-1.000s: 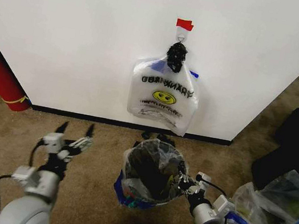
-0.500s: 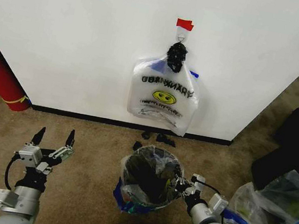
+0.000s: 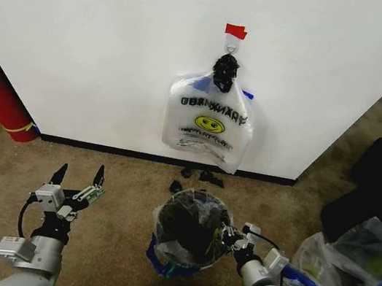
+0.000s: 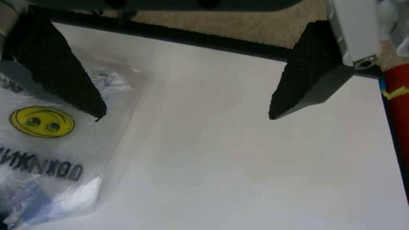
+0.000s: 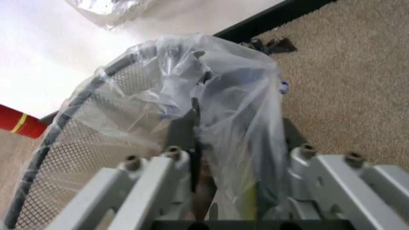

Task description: Pick up the garbage bag from the wall and place it over the trash bin.

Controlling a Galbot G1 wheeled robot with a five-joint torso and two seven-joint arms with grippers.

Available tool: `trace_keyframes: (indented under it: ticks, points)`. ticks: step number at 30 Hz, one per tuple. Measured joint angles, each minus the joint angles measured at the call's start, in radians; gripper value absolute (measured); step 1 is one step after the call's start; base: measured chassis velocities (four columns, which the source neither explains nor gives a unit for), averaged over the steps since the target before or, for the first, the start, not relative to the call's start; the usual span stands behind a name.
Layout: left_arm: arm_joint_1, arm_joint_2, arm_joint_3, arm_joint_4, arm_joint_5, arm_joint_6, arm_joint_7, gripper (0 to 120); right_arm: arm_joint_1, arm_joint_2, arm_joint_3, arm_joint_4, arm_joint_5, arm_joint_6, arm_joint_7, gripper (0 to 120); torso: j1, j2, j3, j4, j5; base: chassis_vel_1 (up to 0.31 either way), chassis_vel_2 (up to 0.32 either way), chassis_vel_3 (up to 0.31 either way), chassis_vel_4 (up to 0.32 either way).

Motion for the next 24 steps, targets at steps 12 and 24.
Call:
trace_keyframes:
  ticks: [12, 24]
  points:
    - [-0.002, -0.036, -0.018, -0.030, -0.021, 0.043, -0.014, 100, -0.027, 0.000, 0.010, 0.008, -0.044, 0.016, -0.010, 73, 0.000, 0.000, 0.000, -0.0001, 0.0000, 0.000, 0.000, 0.000, 0.000]
    - [0.021, -0.008, 0.070, -0.052, 0.051, 0.038, -0.007, 100, -0.044, 0.003, 0.026, 0.009, -0.058, 0.033, -0.019, 100, 0.000, 0.000, 0.000, 0.0001, 0.0000, 0.000, 0.000, 0.000, 0.000]
